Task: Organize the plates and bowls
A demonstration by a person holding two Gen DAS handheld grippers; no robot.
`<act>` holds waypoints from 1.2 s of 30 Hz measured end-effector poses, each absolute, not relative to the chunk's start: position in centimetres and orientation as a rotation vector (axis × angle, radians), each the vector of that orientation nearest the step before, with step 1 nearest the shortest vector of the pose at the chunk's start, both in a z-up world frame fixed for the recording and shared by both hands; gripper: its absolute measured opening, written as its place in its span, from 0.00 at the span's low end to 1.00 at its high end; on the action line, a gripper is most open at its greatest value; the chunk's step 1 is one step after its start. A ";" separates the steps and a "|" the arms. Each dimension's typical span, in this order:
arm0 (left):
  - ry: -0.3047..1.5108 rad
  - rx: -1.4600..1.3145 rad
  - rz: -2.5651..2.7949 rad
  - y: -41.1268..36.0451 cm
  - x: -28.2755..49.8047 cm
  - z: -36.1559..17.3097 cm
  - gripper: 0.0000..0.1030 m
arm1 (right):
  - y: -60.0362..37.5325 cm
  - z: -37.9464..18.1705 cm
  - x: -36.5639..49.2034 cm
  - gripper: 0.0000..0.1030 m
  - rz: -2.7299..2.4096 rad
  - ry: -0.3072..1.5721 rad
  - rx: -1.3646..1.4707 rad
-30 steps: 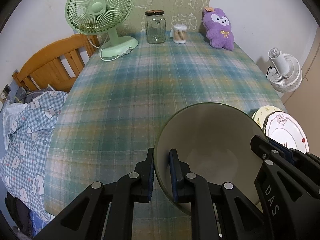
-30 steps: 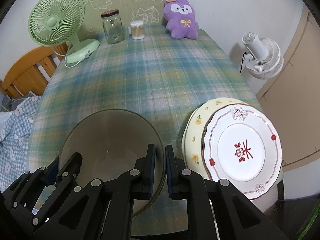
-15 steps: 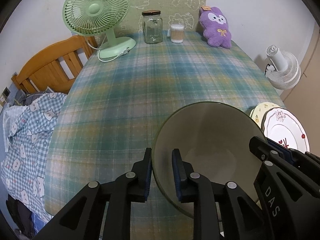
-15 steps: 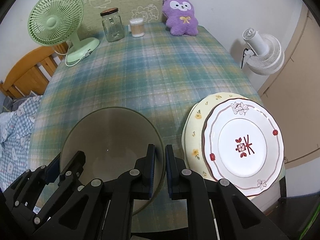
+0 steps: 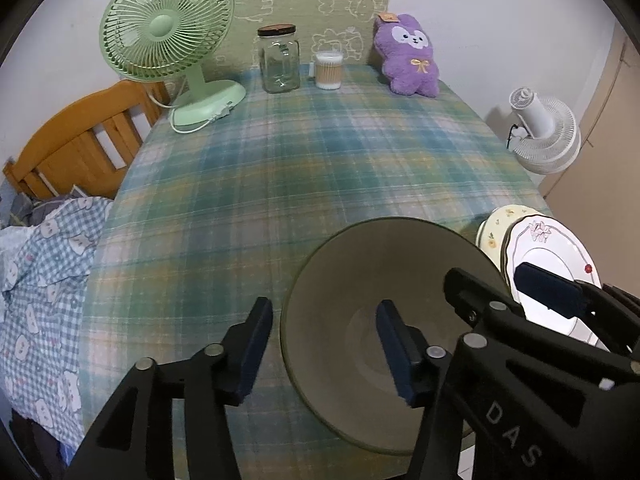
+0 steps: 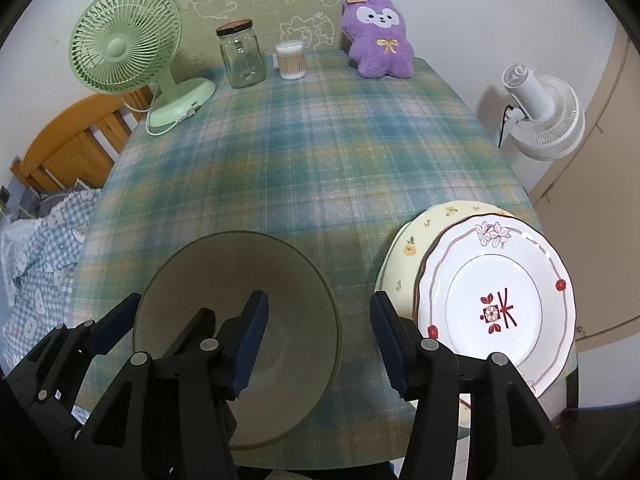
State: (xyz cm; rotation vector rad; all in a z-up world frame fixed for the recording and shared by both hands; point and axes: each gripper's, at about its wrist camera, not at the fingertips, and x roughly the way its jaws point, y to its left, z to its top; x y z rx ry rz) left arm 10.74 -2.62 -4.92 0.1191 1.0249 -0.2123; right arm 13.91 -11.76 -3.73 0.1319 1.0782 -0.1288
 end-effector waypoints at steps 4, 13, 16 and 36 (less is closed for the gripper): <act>1.041 0.112 -0.211 -2.5 11.3 -5.4 0.60 | -12.1 -4.5 14.6 0.55 -0.116 1.099 0.152; 1.074 0.099 -0.196 -2.4 12.0 -6.5 0.61 | -12.4 -5.8 15.5 0.55 -0.102 1.134 0.174; 1.087 0.094 -0.192 -2.4 12.2 -7.0 0.61 | -12.5 -6.3 15.8 0.55 -0.097 1.150 0.179; 1.129 0.091 -0.217 -2.7 12.9 -8.6 0.61 | -12.7 -8.7 17.0 0.55 -0.057 1.205 0.242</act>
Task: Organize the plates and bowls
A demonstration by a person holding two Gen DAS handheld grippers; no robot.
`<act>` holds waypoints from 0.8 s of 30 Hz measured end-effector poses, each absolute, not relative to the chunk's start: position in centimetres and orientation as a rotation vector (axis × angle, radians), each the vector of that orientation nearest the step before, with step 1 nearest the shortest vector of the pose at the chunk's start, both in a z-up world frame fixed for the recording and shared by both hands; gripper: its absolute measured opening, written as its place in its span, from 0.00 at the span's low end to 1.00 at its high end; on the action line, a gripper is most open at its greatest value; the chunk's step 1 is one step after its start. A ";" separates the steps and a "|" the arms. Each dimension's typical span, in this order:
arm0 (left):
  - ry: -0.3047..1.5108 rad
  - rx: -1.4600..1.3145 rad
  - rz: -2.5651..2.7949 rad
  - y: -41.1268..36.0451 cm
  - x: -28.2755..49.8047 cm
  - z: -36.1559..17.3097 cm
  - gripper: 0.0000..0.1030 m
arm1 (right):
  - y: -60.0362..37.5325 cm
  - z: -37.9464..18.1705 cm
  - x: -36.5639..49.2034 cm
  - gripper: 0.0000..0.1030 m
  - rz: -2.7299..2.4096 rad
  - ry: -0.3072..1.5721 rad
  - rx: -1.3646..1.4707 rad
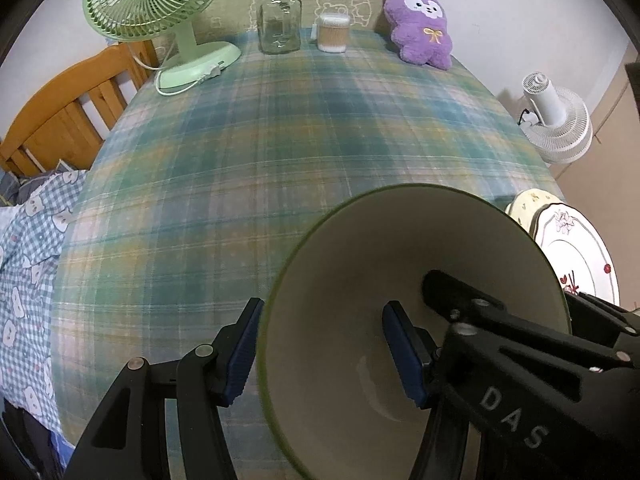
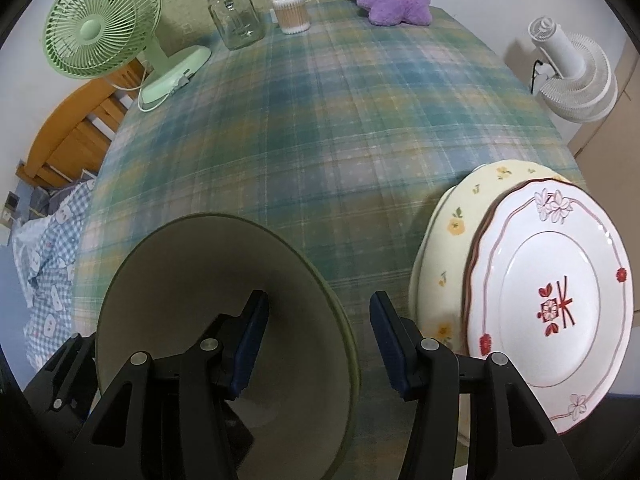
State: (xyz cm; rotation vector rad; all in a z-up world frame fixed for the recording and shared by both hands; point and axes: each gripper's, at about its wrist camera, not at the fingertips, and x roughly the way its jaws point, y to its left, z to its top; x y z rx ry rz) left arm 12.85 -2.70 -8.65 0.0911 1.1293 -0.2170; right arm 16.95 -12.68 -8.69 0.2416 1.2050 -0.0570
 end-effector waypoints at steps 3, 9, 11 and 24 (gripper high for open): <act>1.132 0.084 -0.221 -2.6 13.0 -8.7 0.61 | -12.7 -8.8 17.0 0.53 -0.053 1.204 0.259; 1.130 0.071 -0.239 -2.5 12.9 -8.6 0.56 | -12.1 -8.6 16.9 0.46 -0.044 1.198 0.243; 1.133 0.065 -0.255 -2.6 12.9 -8.6 0.52 | -12.1 -8.6 16.9 0.46 -0.042 1.201 0.242; 1.133 0.045 -0.248 -2.5 12.6 -8.2 0.49 | -12.0 -8.1 16.7 0.46 -0.038 1.187 0.234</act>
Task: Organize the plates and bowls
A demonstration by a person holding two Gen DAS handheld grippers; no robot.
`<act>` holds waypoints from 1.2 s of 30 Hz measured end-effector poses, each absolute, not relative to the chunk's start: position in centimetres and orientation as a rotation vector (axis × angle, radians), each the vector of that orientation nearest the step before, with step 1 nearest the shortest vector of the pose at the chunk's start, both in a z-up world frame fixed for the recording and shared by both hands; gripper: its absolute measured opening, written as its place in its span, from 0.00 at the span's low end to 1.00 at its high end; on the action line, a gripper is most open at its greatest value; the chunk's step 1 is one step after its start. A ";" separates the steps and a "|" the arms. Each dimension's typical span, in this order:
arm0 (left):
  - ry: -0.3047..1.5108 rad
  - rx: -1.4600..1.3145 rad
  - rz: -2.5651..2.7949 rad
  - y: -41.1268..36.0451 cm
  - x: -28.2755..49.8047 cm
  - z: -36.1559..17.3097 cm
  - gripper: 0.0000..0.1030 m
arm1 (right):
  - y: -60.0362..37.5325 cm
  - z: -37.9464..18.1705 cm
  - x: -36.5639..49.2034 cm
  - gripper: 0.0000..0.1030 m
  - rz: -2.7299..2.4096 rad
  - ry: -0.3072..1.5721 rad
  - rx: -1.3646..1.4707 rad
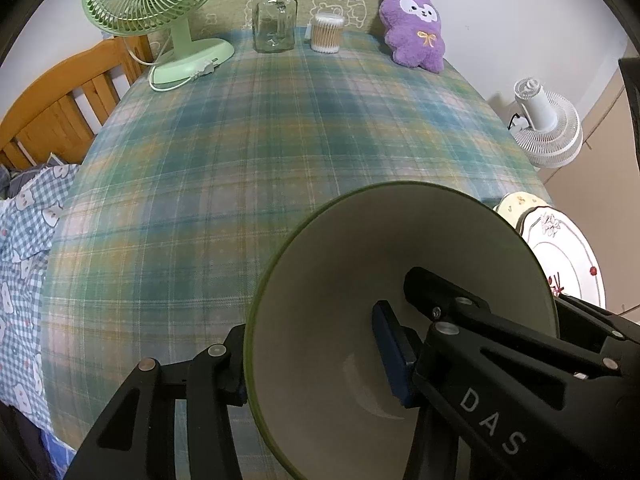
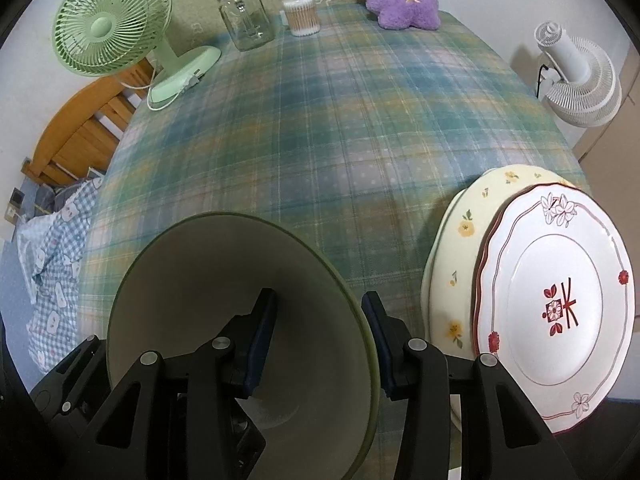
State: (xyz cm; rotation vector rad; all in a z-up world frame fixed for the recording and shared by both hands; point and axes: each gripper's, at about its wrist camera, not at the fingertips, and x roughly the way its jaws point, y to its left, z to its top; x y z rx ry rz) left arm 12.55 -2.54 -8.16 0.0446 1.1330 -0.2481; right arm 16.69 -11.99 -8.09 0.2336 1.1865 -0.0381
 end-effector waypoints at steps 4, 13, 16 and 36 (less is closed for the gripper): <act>1.123 0.051 -0.253 -2.6 12.5 -7.4 0.49 | -12.0 -7.3 16.6 0.46 -0.041 1.174 0.230; 1.098 0.053 -0.272 -2.7 12.0 -5.4 0.48 | -11.7 -5.1 15.8 0.46 -0.061 1.145 0.214; 1.089 0.052 -0.276 -2.8 11.8 -4.9 0.48 | -11.8 -4.4 15.6 0.46 -0.064 1.134 0.209; 1.051 0.044 -0.238 -7.9 11.5 -2.1 0.47 | -16.7 -1.2 15.4 0.46 -0.026 1.096 0.182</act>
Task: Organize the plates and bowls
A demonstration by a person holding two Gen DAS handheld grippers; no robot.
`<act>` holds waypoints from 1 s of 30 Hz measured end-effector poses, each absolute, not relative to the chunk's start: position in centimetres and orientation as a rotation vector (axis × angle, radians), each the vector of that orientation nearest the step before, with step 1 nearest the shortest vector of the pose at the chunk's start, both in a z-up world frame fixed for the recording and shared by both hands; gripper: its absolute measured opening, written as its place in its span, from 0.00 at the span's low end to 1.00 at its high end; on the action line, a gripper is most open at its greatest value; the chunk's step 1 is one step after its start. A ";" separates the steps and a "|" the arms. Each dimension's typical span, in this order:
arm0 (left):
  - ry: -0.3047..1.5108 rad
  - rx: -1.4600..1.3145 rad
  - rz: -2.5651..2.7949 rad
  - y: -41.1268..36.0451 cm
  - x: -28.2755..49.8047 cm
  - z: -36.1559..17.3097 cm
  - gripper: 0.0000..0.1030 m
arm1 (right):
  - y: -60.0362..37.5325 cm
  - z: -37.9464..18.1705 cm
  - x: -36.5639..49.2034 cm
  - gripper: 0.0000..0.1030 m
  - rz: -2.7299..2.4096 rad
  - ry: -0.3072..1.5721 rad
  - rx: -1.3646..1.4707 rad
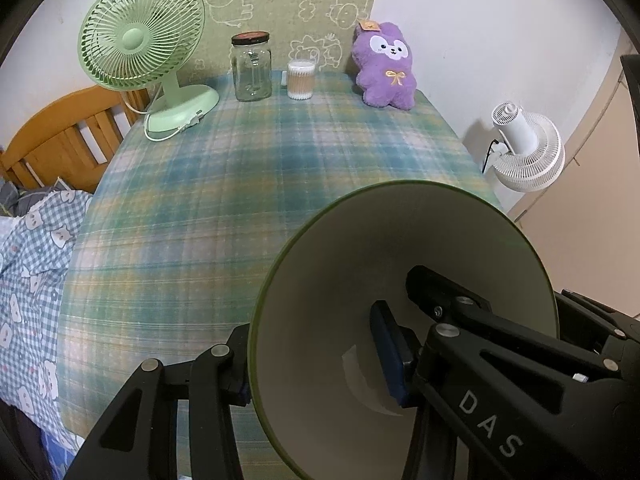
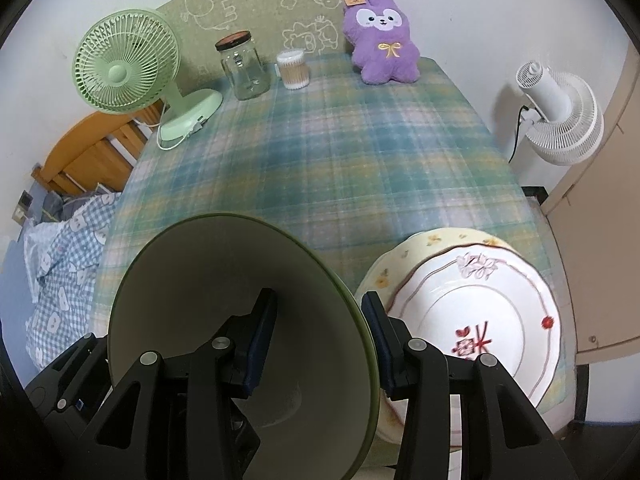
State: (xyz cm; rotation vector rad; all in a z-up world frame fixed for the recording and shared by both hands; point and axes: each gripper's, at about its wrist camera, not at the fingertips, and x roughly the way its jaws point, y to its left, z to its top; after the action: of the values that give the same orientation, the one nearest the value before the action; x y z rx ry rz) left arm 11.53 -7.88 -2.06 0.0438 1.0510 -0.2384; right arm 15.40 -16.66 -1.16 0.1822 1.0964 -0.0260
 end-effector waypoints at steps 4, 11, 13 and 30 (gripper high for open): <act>1.051 0.041 -0.230 -9.2 11.5 -2.0 0.47 | -18.0 -1.0 15.4 0.46 -0.018 1.097 0.180; 1.052 0.038 -0.218 -11.8 11.6 -2.1 0.47 | -20.6 -0.9 15.5 0.46 -0.011 1.100 0.175; 1.054 0.036 -0.216 -12.6 11.6 -2.2 0.46 | -21.4 -0.9 15.5 0.46 -0.009 1.102 0.174; 1.081 0.035 -0.225 -18.5 11.9 -3.4 0.46 | -27.4 -1.8 15.6 0.46 -0.024 1.129 0.177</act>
State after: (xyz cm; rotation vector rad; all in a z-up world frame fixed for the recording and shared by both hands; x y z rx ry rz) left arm 11.85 -18.47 -3.42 0.0352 1.0806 -0.2250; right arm 15.58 -27.44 -1.76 0.1767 1.1287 -0.0244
